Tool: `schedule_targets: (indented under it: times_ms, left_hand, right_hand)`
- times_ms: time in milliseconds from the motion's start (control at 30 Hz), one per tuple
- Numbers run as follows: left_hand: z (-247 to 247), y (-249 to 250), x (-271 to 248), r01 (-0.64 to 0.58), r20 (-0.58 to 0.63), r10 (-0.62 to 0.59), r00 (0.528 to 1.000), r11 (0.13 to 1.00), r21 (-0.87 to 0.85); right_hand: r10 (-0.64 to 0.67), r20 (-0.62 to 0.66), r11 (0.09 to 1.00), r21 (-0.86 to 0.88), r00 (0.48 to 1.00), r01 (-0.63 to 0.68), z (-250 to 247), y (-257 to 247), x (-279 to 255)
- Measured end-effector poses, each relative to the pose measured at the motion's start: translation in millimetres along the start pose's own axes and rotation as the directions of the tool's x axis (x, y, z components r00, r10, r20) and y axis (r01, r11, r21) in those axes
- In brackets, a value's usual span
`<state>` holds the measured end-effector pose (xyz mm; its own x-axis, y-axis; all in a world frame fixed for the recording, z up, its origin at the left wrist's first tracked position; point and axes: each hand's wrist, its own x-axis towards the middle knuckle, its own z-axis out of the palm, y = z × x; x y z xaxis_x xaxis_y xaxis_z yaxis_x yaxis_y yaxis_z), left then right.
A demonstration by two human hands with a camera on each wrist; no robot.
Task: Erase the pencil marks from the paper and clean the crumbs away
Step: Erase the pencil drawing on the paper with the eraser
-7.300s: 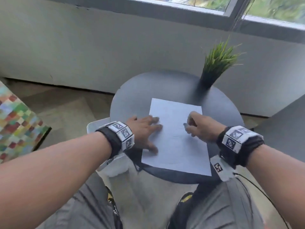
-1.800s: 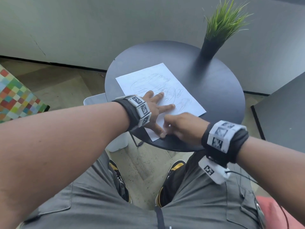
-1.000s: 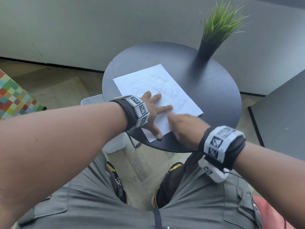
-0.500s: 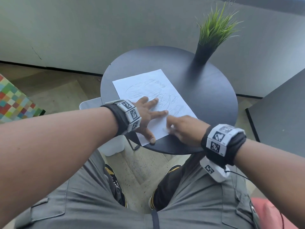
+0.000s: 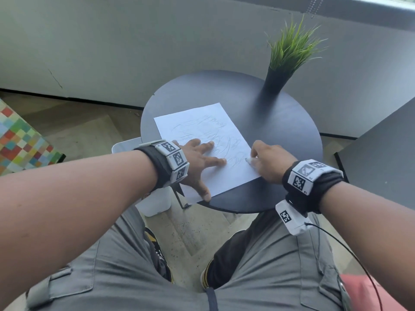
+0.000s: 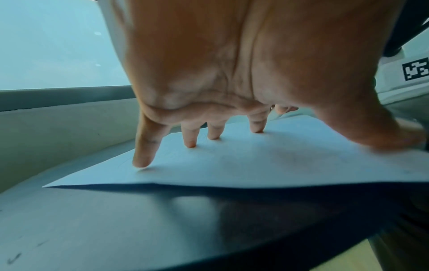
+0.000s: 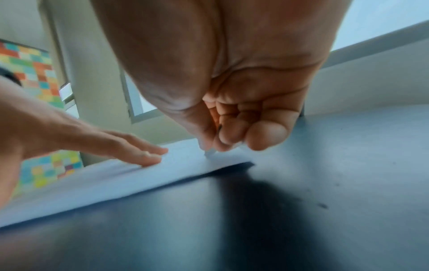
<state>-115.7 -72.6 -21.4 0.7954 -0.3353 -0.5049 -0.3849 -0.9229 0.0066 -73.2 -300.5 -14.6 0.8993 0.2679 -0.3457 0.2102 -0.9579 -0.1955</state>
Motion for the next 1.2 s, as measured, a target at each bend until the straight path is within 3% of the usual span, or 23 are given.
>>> schedule_targets:
  times_ms: [167, 267, 400, 467, 533, 600, 733, 800, 867, 900, 1000, 1067, 1167, 1200]
  left_hand:
    - [-12, -5, 12, 0.007, -0.142, -0.016, 0.99, 0.998, -0.063]
    - [-11, -3, 21, 0.086, -0.097, -0.093, 0.991, 0.993, -0.079]
    - [-2, -4, 25, 0.104, -0.048, -0.108, 0.993, 0.992, -0.071]
    - [0, -7, 24, 0.1, -0.031, -0.102, 0.994, 0.993, -0.066]
    - [-1, -8, 22, 0.094, -0.017, -0.095, 0.995, 0.994, -0.057]
    - [-4, -8, 22, 0.085, -0.007, -0.086, 0.996, 0.996, -0.037]
    - [-7, -5, 26, 0.085, -0.001, -0.085, 0.996, 0.996, -0.018]
    - [-8, -4, 26, 0.088, 0.004, -0.087, 0.996, 0.996, -0.008]
    - [-10, -2, 26, 0.088, 0.012, -0.088, 0.996, 0.996, 0.008]
    - [-11, -1, 25, 0.087, 0.012, -0.087, 0.996, 0.996, 0.008]
    - [-11, -1, 25, 0.089, -0.004, -0.089, 0.996, 0.996, -0.001]
    - [-11, -1, 25, 0.097, 0.002, -0.097, 0.995, 0.995, 0.013]
    - [-12, 0, 26, 0.1, 0.009, -0.1, 0.995, 0.995, 0.029]
    - [-12, 0, 26, 0.097, 0.005, -0.097, 0.995, 0.995, 0.034]
  right_hand:
    - [-0.061, -0.025, 0.99, 0.129, 0.998, 0.064, -3, -6, 9]
    - [-0.106, -0.025, 0.983, 0.145, 0.994, 0.109, -6, -15, 19]
    - [-0.106, -0.031, 0.992, 0.064, 0.994, 0.108, -3, -24, 26]
    - [-0.199, -0.007, 0.979, -0.037, 0.98, 0.199, 5, -32, 19]
    - [-0.37, 0.095, 0.921, -0.095, 0.924, 0.379, 13, -41, 5]
    - [-0.432, 0.141, 0.891, -0.089, 0.891, 0.446, 13, -41, 3]
    - [-0.199, -0.005, 0.978, -0.063, 0.98, 0.199, 6, -33, 17]
    - [-0.28, 0.04, 0.95, -0.129, 0.959, 0.283, 15, -46, 8]
    - [-0.42, 0.194, 0.885, -0.13, 0.887, 0.447, 24, -56, -5]
    - [-0.436, 0.222, 0.874, -0.124, 0.872, 0.469, 21, -55, -5]
    - [-0.228, 0.038, 0.969, -0.083, 0.973, 0.231, 4, -37, 17]
    - [-0.188, 0.0, 0.974, -0.126, 0.982, 0.186, 5, -39, 14]
    - [-0.417, 0.173, 0.888, -0.13, 0.892, 0.441, 23, -55, -5]
    - [-0.444, 0.193, 0.876, -0.111, 0.875, 0.469, 21, -53, -7]
